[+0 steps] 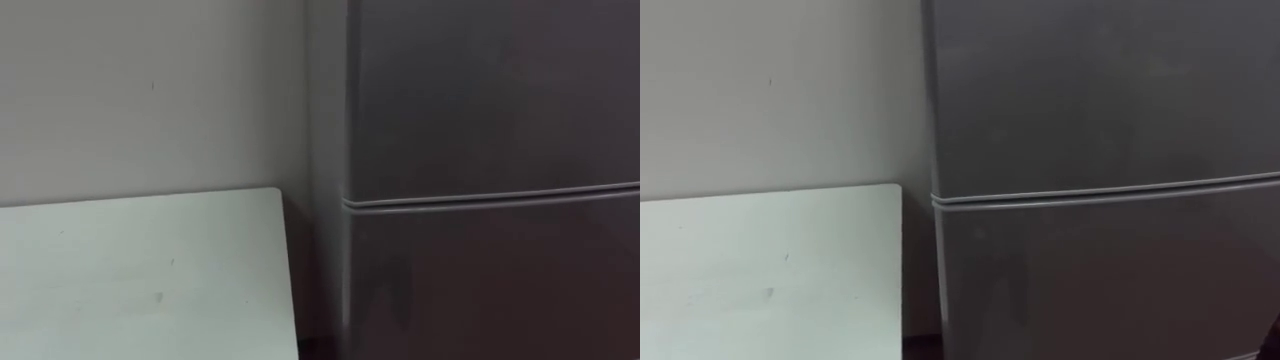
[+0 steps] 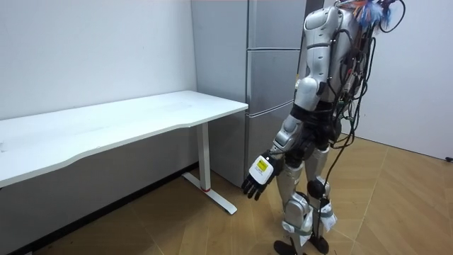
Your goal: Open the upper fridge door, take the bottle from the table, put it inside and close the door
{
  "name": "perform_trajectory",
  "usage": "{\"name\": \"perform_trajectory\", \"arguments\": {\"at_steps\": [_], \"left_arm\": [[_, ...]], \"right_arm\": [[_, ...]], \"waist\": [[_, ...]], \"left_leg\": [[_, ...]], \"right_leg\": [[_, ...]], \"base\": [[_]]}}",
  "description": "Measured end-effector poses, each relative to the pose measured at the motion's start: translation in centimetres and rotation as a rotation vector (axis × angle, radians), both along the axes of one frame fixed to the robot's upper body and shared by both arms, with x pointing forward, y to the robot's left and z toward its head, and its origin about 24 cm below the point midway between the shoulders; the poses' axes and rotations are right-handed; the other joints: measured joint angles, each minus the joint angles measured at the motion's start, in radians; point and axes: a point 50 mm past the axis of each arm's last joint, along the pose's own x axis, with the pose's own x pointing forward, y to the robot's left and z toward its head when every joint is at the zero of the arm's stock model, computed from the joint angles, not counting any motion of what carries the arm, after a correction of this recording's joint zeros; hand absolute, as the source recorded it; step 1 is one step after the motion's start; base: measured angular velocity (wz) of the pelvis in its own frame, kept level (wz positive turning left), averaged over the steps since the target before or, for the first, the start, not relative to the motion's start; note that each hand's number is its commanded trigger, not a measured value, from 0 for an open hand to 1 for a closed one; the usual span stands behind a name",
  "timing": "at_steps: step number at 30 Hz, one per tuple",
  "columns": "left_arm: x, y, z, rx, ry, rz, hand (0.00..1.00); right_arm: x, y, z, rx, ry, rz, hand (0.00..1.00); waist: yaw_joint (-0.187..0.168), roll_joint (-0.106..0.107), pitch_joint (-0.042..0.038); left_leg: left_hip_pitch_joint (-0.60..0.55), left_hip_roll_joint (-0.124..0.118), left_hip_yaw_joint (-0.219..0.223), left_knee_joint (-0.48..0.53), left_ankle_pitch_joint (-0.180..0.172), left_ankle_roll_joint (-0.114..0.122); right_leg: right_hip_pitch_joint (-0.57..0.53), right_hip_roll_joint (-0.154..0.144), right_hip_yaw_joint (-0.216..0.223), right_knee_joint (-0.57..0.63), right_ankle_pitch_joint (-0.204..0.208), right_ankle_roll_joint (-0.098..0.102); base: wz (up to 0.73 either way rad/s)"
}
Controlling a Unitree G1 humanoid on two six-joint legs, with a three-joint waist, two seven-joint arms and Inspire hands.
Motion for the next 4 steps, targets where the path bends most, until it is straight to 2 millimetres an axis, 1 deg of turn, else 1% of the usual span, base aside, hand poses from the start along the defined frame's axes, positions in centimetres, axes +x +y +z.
{"name": "perform_trajectory", "arguments": {"at_steps": [4], "left_arm": [[-0.3,0.0,-0.06,-0.009,0.005,0.03,0.0]], "right_arm": [[0.02,0.01,-0.04,0.004,0.008,0.001,0.0]], "waist": [[0.001,-0.001,0.0007]], "left_leg": [[0.0,0.0,-0.002,-0.001,0.0,0.0]], "right_leg": [[0.0,0.0,-0.002,0.0,0.0,0.0]], "base": [[0.0]]}}
